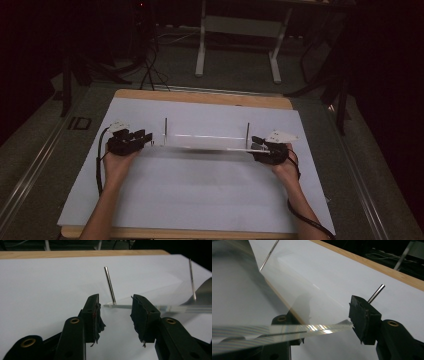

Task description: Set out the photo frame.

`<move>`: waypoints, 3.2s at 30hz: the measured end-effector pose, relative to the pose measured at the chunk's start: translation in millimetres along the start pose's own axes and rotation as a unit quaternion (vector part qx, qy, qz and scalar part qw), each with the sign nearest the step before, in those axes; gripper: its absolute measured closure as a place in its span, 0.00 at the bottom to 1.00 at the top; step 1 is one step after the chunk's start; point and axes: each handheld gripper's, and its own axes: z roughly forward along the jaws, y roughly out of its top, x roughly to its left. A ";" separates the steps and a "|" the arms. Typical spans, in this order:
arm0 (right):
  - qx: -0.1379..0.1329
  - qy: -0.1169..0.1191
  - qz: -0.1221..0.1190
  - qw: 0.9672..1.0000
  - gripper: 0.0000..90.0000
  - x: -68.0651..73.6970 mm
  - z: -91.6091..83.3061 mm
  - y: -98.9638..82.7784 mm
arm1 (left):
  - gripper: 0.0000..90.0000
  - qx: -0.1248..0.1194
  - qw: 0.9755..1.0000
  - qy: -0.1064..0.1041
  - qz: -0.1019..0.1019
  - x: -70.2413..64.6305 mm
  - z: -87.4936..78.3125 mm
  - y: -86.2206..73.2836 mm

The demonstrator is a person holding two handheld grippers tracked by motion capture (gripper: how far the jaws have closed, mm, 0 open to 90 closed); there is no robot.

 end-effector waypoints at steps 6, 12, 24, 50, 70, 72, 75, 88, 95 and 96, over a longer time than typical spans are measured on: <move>0.000 0.000 0.000 1.000 0.54 -0.2 0.0 0.2 | 0.63 0.003 1.000 0.004 0.009 -4.8 -0.9 -4.8; 0.000 0.000 0.000 1.000 0.54 -0.4 0.1 0.4 | 0.63 0.004 1.000 -0.001 0.027 -9.4 -0.4 -9.4; 0.000 0.000 -0.001 1.000 0.54 -0.3 0.1 0.4 | 0.60 -0.008 0.997 -0.036 0.071 -21.3 1.7 -9.9; 0.002 0.001 -0.002 1.000 0.54 -0.8 0.1 0.8 | 0.36 -0.037 0.988 -0.034 0.146 -45.7 3.9 2.9; -0.004 0.007 0.008 1.000 0.54 -3.4 0.9 2.6 | 0.45 -0.058 0.987 -0.046 0.144 -50.0 7.0 6.1; 0.000 0.009 0.008 1.000 0.54 -3.7 0.8 3.3 | 0.44 -0.058 0.987 -0.047 0.144 -49.7 7.0 6.1; 0.002 0.014 0.013 1.000 0.54 -6.3 -0.4 3.2 | 0.44 -0.059 0.987 -0.050 0.140 -48.7 7.4 6.0; -0.021 0.008 0.038 0.999 0.53 -11.4 -3.0 0.0 | 0.43 -0.077 0.989 -0.057 0.112 -44.6 11.9 7.8; -0.033 0.003 0.046 0.998 0.53 -11.8 -1.9 -0.6 | 0.43 -0.089 0.989 -0.051 0.107 -45.3 13.4 7.9; -0.036 -0.002 0.043 0.998 0.54 -11.0 -1.6 -0.6 | 0.43 -0.091 0.989 -0.050 0.107 -45.4 13.5 7.9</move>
